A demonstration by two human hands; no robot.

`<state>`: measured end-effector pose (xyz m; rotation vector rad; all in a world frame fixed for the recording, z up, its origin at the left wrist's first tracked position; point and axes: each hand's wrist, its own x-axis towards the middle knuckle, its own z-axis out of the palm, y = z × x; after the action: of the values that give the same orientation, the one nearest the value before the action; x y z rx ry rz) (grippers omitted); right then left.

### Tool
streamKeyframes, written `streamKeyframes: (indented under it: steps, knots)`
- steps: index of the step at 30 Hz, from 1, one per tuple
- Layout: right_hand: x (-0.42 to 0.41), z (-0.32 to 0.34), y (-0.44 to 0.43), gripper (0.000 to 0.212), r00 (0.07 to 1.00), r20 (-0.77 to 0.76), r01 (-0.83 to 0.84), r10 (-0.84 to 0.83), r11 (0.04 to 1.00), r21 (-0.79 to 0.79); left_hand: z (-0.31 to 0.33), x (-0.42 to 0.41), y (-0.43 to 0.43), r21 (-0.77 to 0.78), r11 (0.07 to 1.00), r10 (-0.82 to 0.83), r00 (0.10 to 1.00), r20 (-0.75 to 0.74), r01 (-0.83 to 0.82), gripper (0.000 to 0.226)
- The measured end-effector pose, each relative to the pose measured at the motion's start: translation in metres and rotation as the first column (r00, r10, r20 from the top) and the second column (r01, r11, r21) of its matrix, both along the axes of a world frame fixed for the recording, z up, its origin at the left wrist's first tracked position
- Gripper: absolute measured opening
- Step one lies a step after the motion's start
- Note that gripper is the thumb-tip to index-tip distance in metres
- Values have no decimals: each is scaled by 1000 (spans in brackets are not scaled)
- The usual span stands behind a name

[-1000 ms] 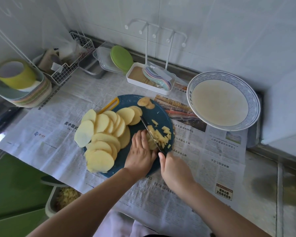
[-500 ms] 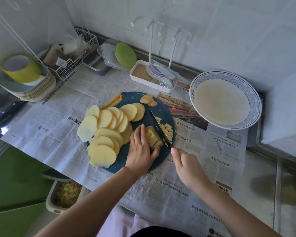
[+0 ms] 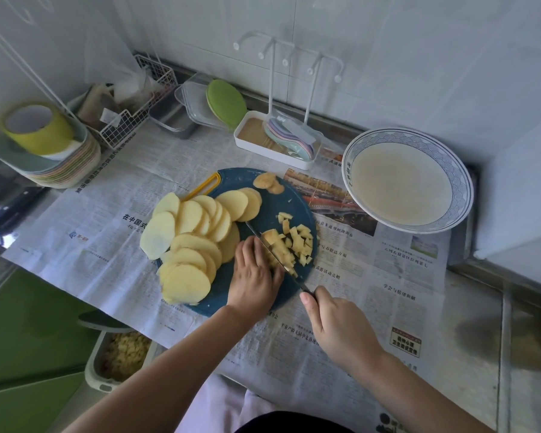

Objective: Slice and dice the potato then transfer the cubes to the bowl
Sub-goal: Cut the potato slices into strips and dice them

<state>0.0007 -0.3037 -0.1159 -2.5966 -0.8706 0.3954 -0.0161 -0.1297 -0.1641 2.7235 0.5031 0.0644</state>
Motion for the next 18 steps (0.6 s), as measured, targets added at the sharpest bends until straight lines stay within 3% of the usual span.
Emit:
streamKeyframes:
  steps: [18]
  knots:
    - [-15, -17, 11, 105, 998, -19, 64, -65, 997, -49, -6, -1, 1, -72, 997, -19, 1000, 4, 19, 72]
